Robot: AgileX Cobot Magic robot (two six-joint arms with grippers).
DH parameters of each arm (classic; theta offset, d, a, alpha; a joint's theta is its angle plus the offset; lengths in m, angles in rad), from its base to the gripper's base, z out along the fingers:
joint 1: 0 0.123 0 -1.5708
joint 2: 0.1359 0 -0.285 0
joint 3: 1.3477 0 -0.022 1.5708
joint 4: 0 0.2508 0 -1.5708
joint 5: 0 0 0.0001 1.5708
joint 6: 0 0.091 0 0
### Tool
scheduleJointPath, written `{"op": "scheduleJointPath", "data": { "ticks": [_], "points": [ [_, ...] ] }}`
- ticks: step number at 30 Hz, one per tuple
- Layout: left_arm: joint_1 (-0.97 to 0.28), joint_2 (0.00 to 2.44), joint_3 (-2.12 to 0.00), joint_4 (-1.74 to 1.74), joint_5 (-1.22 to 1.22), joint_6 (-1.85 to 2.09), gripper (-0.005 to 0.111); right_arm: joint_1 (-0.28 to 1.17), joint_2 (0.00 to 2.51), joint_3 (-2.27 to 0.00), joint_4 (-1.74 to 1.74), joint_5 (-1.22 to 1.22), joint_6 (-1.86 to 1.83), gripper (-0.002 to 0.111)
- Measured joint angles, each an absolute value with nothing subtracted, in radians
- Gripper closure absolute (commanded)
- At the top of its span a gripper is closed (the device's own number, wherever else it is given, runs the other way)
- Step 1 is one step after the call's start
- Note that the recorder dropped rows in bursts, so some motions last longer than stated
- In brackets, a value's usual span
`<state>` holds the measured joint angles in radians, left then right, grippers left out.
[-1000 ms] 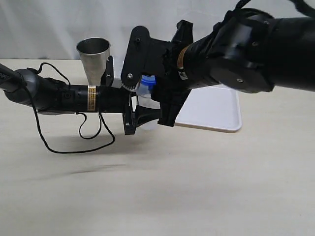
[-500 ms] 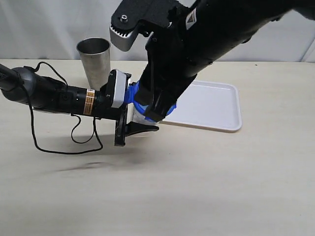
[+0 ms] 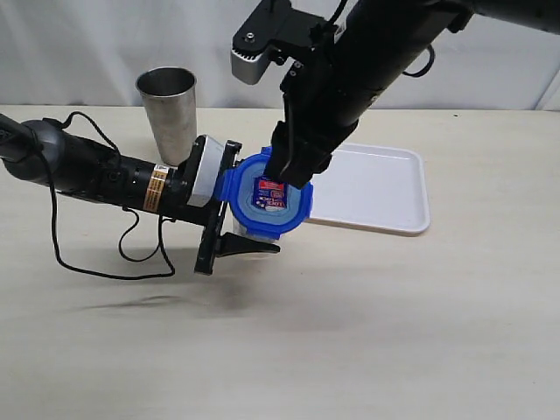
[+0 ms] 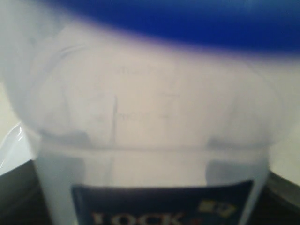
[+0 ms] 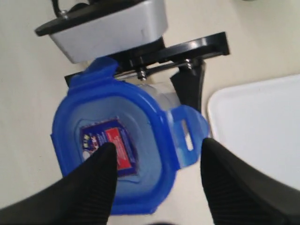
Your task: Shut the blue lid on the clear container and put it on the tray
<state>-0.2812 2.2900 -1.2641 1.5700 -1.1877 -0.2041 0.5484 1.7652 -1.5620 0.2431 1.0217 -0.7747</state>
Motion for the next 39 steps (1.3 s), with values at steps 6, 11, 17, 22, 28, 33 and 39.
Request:
{"op": "scheduleJointPath", "data": {
  "ticks": [6, 11, 17, 22, 28, 33, 39],
  "points": [
    [-0.281, 2.29, -1.264, 1.575, -1.188, -0.202, 0.107, 0.548, 1.801, -1.568, 0.312, 1.022, -0.851, 0.057],
    [-0.281, 2.292, -1.264, 1.595, -1.168, -0.201, 0.107, 0.548, 1.831, -1.57, 0.316, 1.025, -0.859, 0.06],
    [-0.28, 2.301, -1.262, 1.611, -1.16, -0.195, 0.107, 0.545, 1.857, -1.576, 0.32, 1.03, -0.854, 0.066],
    [-0.28, 2.301, -1.262, 1.611, -1.16, -0.196, 0.107, 0.544, 1.87, -1.582, 0.326, 1.03, -0.836, 0.066],
    [-0.279, 2.301, -1.261, 1.609, -1.16, -0.213, 0.107, 0.541, 1.892, -1.597, 0.335, 1.052, -0.825, 0.07],
    [-0.279, 2.301, -1.261, 1.611, -1.16, -0.211, 0.107, 0.537, 1.901, -1.599, 0.342, 1.075, -0.825, 0.071],
    [-0.279, 2.301, -1.261, 1.619, -1.164, -0.205, 0.107, 0.533, 1.918, -1.605, 0.366, 1.098, -0.822, 0.071]
  ]
}}
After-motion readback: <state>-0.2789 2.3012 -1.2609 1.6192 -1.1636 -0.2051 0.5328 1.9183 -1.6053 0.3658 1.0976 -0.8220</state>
